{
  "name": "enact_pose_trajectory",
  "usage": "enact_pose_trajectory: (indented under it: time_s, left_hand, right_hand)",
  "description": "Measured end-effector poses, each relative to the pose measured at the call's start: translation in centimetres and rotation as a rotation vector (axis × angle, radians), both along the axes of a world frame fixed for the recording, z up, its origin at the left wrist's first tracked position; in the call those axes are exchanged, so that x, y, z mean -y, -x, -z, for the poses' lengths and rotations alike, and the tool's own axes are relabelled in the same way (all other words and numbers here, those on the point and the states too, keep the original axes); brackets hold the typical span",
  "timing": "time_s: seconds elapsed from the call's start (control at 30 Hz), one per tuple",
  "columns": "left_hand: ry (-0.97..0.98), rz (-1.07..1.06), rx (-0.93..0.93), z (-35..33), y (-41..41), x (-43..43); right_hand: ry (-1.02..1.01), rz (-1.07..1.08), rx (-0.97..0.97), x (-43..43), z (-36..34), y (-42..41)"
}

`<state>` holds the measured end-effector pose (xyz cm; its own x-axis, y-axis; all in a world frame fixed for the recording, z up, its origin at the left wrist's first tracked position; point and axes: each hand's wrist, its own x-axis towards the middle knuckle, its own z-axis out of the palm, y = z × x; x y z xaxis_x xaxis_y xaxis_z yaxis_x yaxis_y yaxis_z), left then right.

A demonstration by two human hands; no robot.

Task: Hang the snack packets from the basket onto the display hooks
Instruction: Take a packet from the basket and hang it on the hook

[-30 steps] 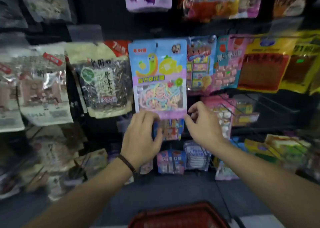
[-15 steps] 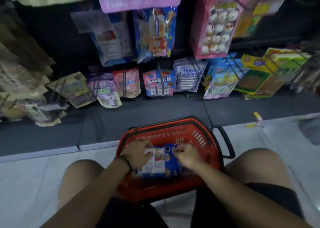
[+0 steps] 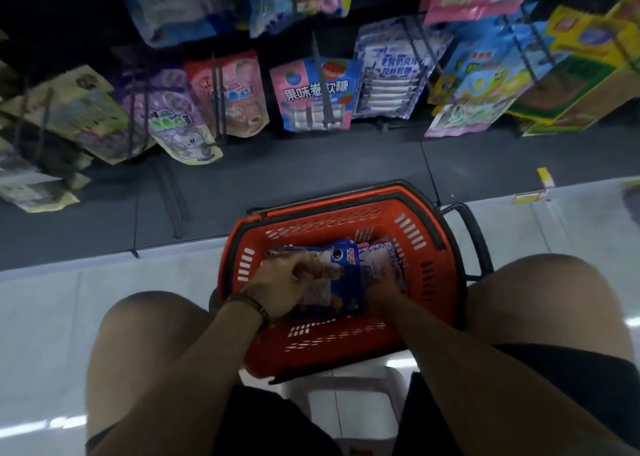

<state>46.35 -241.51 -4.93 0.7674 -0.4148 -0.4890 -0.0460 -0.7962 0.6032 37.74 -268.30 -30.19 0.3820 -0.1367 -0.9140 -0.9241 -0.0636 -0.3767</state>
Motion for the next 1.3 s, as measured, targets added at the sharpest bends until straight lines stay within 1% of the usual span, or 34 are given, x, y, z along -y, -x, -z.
enact_pose_trajectory:
  time_s: [0.03, 0.07, 0.1, 0.17, 0.2, 0.27, 0.37, 0.43, 0.5, 0.63, 0.7, 0.8, 0.83, 0.87, 0.9, 0.97, 1.03, 1.1, 1.17, 1.23, 1.3]
  left_hand:
    - [-0.017, 0.001, -0.004, 0.5, -0.2, -0.1]
    - [-0.039, -0.004, -0.009, 0.9, -0.3, -0.1]
    - [-0.058, -0.013, -0.018, 1.2, -0.4, -0.1]
    - [-0.083, -0.022, -0.035, 1.8, -0.6, 0.0]
    - [-0.085, -0.027, -0.052, 1.9, -0.5, 0.0]
    - [-0.075, -0.041, -0.082, 2.0, -0.5, 0.3]
    - [-0.07, -0.06, -0.111, 2.0, -0.4, 0.6]
    - [-0.077, -0.063, -0.104, 2.0, -0.3, 0.8]
    - [-0.082, -0.07, -0.096, 1.9, -0.2, 0.9]
    - [-0.092, -0.077, -0.074, 1.9, 0.1, 1.0]
    - [-0.104, -0.071, -0.063, 2.0, 0.5, 1.0]
    - [-0.112, -0.076, -0.077, 2.0, 0.9, 0.8]
    - [-0.114, -0.084, -0.079, 1.9, 0.9, 0.7]
    - [-0.115, -0.084, -0.084, 1.9, 0.9, 0.5]
    - [-0.114, -0.079, -0.081, 1.8, 1.0, 0.3]
    - [-0.123, -0.085, -0.066, 1.4, 1.0, -0.1]
    - [-0.142, -0.087, -0.024, 0.8, 1.0, -0.6]
    - [-0.15, -0.112, 0.015, 0.0, 1.3, -1.0]
    - [-0.148, -0.168, 0.036, -0.7, 1.6, -1.5]
    - [-0.07, -0.259, 0.022, -1.4, 1.7, -2.0]
    - [0.053, -0.366, -0.004, -2.7, 1.6, -2.6]
  right_hand:
    - [0.008, 0.061, 0.005, -0.1, 0.7, -0.4]
    - [0.047, 0.025, -0.022, -1.3, -3.5, -1.0]
    - [0.047, 0.011, 0.013, -2.8, -9.4, -1.7]
    - [0.024, -0.013, 0.022, -4.0, -12.3, -2.3]
    - [0.033, -0.025, 0.009, -4.3, -12.8, -2.4]
    - [0.058, -0.014, -0.009, -4.2, -10.9, -2.3]
    - [0.091, 0.029, -0.028, -3.4, -5.6, -1.7]
    - [0.158, -0.011, -0.063, -4.3, -10.8, -2.4]
    - [0.223, 0.016, -0.059, -4.6, -11.7, -2.4]
    - [0.143, 0.024, 0.018, -5.7, -11.1, -1.7]
    - [0.157, -0.046, 0.042, -6.1, -12.0, -1.5]
    - [0.298, -0.344, 0.128, -5.8, -12.2, -1.6]
    - [0.317, -0.356, 0.179, -5.8, -12.5, -1.6]
    - [0.294, -0.328, 0.228, -5.9, -13.1, -1.6]
    - [0.236, -0.253, 0.28, -6.0, -13.8, -1.7]
    - [0.024, 0.03, 0.353, -6.0, -15.7, -2.3]
    - [-0.104, 0.211, 0.407, -6.0, -18.2, -3.2]
    - [-0.184, 0.266, 0.421, -5.8, -20.8, -3.9]
    - [-0.277, 0.264, 0.442, -5.2, -23.4, -4.2]
    - [-0.373, 0.219, 0.489, -4.3, -26.5, -4.0]
    - [-0.456, 0.135, 0.547, -3.0, -29.5, -3.7]
